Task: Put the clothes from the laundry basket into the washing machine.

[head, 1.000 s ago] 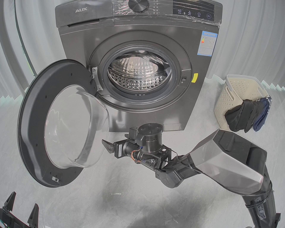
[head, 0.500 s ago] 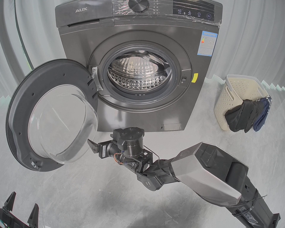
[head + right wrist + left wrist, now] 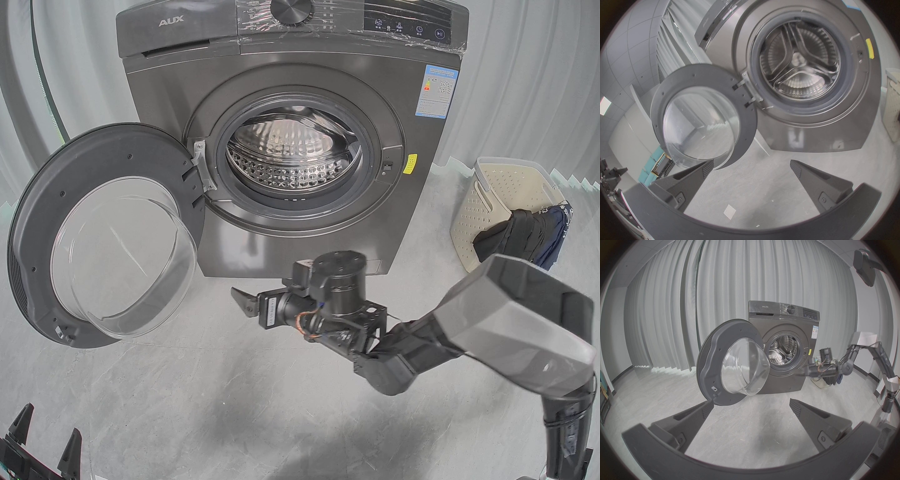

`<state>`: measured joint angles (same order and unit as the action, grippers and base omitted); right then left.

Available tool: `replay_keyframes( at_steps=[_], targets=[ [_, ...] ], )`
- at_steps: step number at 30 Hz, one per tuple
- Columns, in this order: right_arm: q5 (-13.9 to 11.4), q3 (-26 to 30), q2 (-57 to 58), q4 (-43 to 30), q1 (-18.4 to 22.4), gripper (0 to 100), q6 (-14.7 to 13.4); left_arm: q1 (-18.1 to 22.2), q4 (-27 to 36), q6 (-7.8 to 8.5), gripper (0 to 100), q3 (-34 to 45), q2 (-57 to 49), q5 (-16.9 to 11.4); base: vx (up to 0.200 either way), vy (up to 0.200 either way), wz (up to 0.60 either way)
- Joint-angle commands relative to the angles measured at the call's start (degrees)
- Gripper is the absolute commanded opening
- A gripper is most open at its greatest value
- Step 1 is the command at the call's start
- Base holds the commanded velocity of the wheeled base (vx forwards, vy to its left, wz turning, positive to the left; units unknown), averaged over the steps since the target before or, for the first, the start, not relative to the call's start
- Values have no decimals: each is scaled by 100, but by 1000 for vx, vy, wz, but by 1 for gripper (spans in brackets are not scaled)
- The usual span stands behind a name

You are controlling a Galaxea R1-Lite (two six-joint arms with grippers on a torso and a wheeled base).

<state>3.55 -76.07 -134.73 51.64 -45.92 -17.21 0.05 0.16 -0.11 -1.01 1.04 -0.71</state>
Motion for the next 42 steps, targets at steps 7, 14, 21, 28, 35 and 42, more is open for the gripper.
replay_keyframes(
  at_steps=[7,14,21,28,35,42],
  targets=[
    [-21,4144,4860,435,1200,100,667,4,-7,11,100,92,-104,18,0,0,0],
    [-223,5858,6653,408,2184,100,1335,4,-7,11,100,92,-104,18,0,0,0],
    [-469,6658,7795,373,2729,100,1625,4,2,20,100,92,-104,18,0,0,0],
    [-504,7308,8542,347,3265,100,1625,4,-7,11,100,92,-104,18,0,0,0],
    [-566,7598,9922,-761,3880,100,1616,4,-7,20,100,92,-104,18,0,0,0],
    [-768,7598,11882,-2738,4320,100,1616,13,-7,55,100,92,-104,27,0,0,0]
  ],
)
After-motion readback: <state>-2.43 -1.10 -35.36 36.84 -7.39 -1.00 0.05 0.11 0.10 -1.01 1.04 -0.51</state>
